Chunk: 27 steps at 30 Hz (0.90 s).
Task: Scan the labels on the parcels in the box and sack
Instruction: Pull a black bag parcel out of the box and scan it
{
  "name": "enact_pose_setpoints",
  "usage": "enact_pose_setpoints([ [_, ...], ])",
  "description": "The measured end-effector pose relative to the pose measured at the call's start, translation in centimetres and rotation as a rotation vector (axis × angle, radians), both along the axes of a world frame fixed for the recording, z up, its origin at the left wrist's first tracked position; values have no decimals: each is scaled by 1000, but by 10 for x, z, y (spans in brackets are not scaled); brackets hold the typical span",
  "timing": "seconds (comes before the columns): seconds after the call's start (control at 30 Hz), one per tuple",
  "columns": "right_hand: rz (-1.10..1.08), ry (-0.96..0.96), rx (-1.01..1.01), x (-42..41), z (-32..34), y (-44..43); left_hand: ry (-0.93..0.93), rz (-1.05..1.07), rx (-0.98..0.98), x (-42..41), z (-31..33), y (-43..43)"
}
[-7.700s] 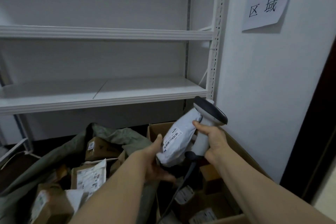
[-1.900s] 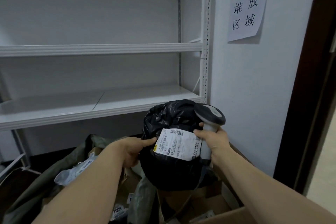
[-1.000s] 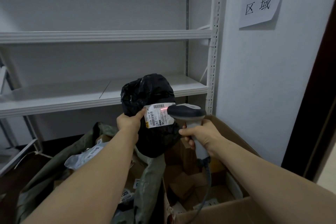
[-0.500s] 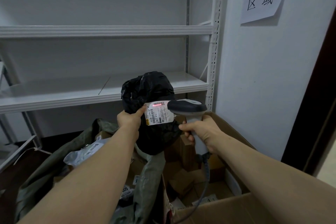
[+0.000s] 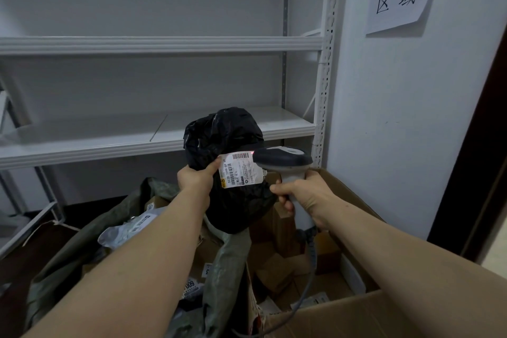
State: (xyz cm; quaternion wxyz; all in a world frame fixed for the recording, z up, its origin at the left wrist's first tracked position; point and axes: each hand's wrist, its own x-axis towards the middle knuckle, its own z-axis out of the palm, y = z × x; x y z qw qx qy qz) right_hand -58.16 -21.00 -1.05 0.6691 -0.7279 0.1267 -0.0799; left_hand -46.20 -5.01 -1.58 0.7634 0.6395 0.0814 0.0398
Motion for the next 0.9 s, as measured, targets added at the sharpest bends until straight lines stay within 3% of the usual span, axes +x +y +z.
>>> enact_pose_setpoints([
  [0.13, 34, 0, -150, -3, 1, -2, -28, -6, 118, 6, 4, 6],
  [0.3, 177, 45, -410, -8, -1, 0, -100, -58, 448, 16, 29, 23],
  [0.5, 194, -84, -554, -9, 6, 11, -191, -133, 671, 15, 58, 29],
  [0.67, 198, -200, -750, -2, 15, 15, -200, -125, 719, 18, 64, 31],
  [0.9, 192, -211, -844, 1, 15, 13, -201, -126, 706, 18, 65, 32],
])
